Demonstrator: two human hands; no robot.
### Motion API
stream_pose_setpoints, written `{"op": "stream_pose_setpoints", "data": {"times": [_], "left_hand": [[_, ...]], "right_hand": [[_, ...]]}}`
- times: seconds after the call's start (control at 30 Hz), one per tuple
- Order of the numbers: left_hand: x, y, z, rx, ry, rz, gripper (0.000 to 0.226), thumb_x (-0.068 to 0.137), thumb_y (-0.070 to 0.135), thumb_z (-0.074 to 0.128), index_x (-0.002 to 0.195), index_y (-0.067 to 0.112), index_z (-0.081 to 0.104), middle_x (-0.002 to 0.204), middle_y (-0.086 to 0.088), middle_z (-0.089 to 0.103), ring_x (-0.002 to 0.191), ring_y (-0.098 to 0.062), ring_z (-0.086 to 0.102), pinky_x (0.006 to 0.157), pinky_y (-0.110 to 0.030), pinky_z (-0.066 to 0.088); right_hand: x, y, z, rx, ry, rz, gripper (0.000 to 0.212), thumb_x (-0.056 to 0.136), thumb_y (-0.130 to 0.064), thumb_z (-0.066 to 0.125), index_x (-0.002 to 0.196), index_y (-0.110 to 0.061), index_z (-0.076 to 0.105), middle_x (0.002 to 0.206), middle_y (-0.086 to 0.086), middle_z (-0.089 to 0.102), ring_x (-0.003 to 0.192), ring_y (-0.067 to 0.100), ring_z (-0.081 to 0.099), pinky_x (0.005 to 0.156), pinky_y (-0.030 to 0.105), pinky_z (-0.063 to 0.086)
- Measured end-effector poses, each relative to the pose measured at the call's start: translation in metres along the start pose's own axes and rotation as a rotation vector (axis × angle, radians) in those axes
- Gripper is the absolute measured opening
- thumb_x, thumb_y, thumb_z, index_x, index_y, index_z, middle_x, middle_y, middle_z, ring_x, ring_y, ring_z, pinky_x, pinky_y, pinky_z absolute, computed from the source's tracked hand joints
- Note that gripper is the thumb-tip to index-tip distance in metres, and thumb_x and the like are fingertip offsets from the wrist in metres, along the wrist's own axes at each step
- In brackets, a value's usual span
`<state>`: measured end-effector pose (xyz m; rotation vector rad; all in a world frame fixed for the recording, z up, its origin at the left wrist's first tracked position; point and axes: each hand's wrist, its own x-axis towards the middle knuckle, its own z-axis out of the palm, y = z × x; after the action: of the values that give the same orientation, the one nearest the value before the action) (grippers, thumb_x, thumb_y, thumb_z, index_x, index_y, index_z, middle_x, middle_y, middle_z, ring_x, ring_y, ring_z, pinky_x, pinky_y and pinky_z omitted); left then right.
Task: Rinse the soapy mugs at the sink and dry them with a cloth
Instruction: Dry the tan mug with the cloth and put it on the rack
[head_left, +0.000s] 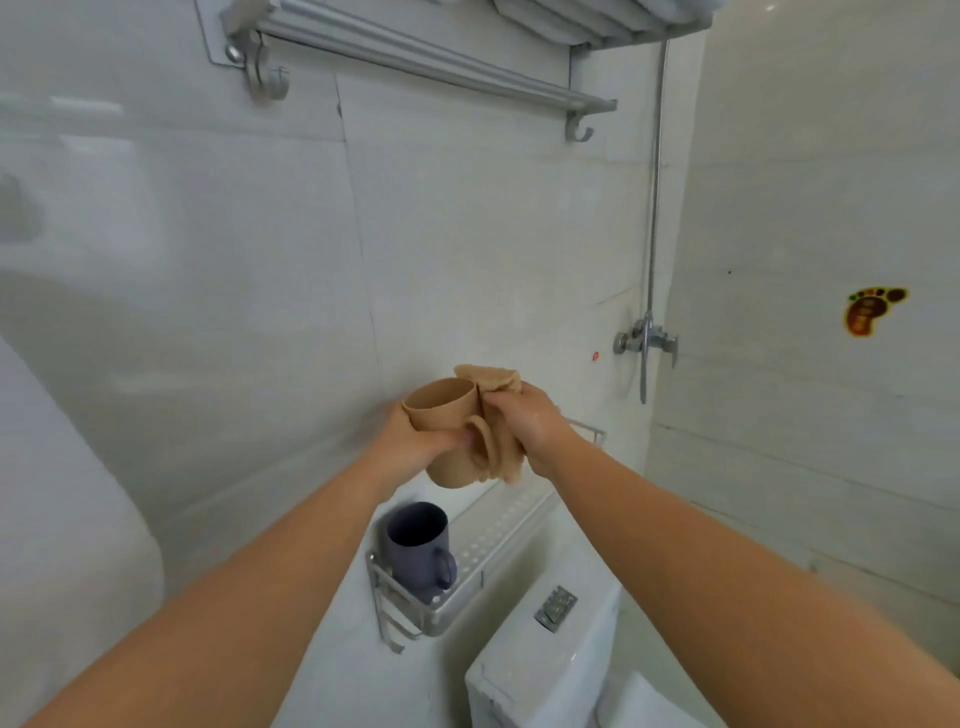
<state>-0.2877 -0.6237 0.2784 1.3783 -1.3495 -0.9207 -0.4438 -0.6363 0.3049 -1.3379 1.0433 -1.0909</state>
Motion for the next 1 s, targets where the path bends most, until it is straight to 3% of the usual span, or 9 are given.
{"op": "stream_pose_setpoints", "data": {"times": [0.1,0.2,0.3,0.4,0.5,0.57,0.7,0.8,1.0], "left_hand": [[0.022,-0.021,0.021,0.108,0.087,-0.016,0.076,0.065,0.013,0.090,0.118,0.015,0.036,0.110,0.002,0.051,0.098,-0.016,0.055,0.078,-0.031,0.046],[0.046,-0.047,0.034,0.232,0.129,-0.037,0.075,0.065,0.019,0.089,0.114,0.019,0.032,0.104,0.004,0.051,0.086,-0.007,0.052,0.074,-0.031,0.046],[0.062,-0.070,0.044,0.433,0.208,-0.120,0.075,0.056,0.039,0.091,0.109,0.025,0.040,0.106,0.003,0.058,0.092,-0.017,0.059,0.080,-0.039,0.052],[0.069,-0.082,0.054,0.852,0.281,-0.154,0.079,0.043,0.067,0.080,0.103,0.026,0.048,0.102,0.006,0.059,0.094,-0.018,0.060,0.081,-0.037,0.052],[0.071,-0.092,0.060,1.111,0.271,-0.135,0.081,0.048,0.072,0.075,0.109,0.023,0.052,0.107,0.005,0.060,0.100,-0.018,0.059,0.086,-0.033,0.048],[0.070,-0.099,0.062,1.190,0.261,-0.124,0.077,0.052,0.072,0.073,0.109,0.023,0.053,0.108,0.004,0.060,0.101,-0.019,0.059,0.085,-0.032,0.046],[0.067,-0.111,0.065,1.285,0.235,-0.190,0.065,0.061,0.074,0.067,0.103,0.027,0.052,0.106,0.006,0.061,0.099,-0.017,0.059,0.081,-0.031,0.040],[0.065,-0.114,0.066,1.358,0.211,-0.219,0.070,0.060,0.078,0.065,0.106,0.027,0.049,0.107,0.007,0.059,0.102,-0.017,0.055,0.087,-0.033,0.036],[0.058,-0.111,0.070,1.474,0.170,-0.290,0.083,0.063,0.079,0.063,0.121,0.022,0.046,0.117,0.003,0.057,0.110,-0.019,0.052,0.094,-0.036,0.031]], "right_hand": [[0.024,0.020,-0.014,-0.014,-0.026,0.030,0.031,0.095,-0.003,0.043,0.095,-0.024,0.066,0.110,-0.001,0.065,0.102,0.016,0.060,0.082,0.022,0.050],[0.051,0.041,-0.024,0.001,-0.047,0.068,0.032,0.094,0.001,0.042,0.099,-0.020,0.065,0.103,0.000,0.064,0.086,0.009,0.061,0.058,0.012,0.048],[0.078,0.067,-0.029,0.016,-0.098,0.139,0.028,0.095,0.001,0.042,0.104,-0.013,0.064,0.089,-0.001,0.063,0.073,0.007,0.058,0.043,0.011,0.045],[0.103,0.098,-0.031,0.004,-0.115,0.172,0.025,0.093,0.000,0.045,0.101,-0.012,0.065,0.085,-0.005,0.064,0.078,0.010,0.060,0.051,0.010,0.046],[0.114,0.124,-0.028,0.015,-0.145,0.213,0.028,0.088,0.005,0.048,0.093,-0.013,0.068,0.091,-0.001,0.068,0.080,0.007,0.062,0.065,0.012,0.050],[0.117,0.135,-0.025,0.027,-0.168,0.240,0.030,0.087,0.004,0.050,0.087,-0.018,0.069,0.092,-0.002,0.070,0.085,0.012,0.064,0.073,0.018,0.052],[0.120,0.147,-0.024,0.013,-0.175,0.271,0.027,0.088,-0.001,0.054,0.079,-0.023,0.066,0.081,-0.007,0.066,0.078,0.008,0.061,0.070,0.018,0.050],[0.121,0.152,-0.023,-0.035,-0.196,0.295,0.023,0.088,-0.003,0.052,0.083,-0.021,0.065,0.089,-0.001,0.068,0.083,0.015,0.062,0.083,0.029,0.051],[0.120,0.156,-0.023,-0.116,-0.219,0.315,0.023,0.088,-0.005,0.048,0.088,-0.020,0.065,0.095,0.007,0.068,0.087,0.019,0.061,0.086,0.034,0.052]]}}
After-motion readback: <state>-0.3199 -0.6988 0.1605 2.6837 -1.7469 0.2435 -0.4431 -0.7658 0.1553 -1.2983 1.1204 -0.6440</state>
